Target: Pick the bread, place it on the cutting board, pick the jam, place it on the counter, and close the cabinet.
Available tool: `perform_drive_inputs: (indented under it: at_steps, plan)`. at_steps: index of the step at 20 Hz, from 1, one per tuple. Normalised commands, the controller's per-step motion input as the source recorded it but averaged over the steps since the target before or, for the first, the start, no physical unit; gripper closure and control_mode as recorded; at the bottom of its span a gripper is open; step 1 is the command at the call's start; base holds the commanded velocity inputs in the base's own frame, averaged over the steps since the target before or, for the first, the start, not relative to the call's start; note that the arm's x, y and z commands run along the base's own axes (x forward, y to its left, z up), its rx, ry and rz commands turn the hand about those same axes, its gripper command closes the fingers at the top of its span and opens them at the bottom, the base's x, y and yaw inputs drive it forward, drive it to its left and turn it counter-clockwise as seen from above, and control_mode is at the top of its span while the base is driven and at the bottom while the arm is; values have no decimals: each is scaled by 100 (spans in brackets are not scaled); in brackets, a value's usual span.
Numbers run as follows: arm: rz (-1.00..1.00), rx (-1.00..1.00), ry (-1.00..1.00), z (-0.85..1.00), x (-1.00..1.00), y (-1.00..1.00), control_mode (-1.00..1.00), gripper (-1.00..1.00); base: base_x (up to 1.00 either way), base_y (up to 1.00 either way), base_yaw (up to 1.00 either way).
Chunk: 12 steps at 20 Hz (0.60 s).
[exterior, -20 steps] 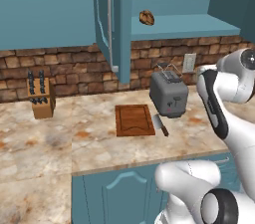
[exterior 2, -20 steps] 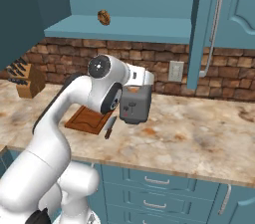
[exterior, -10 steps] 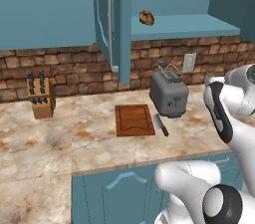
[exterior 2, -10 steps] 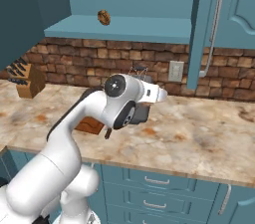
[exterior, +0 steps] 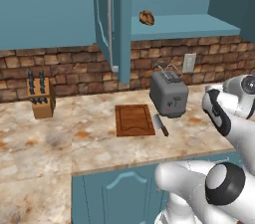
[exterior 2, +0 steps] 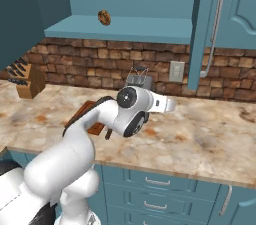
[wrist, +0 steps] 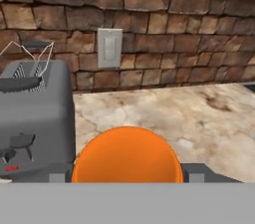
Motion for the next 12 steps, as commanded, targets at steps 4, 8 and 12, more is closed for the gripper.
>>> perform_drive_inputs:
  at_steps: [4,8,12]
  plan:
    - [-2,0,7,-30,9,-26,-100,100,0,0,0]
    - [-4,1,11,-30,2,-16,-100,100,0,0,0]
    - [0,6,0,-55,0,-14,-100,100,0,0,0]
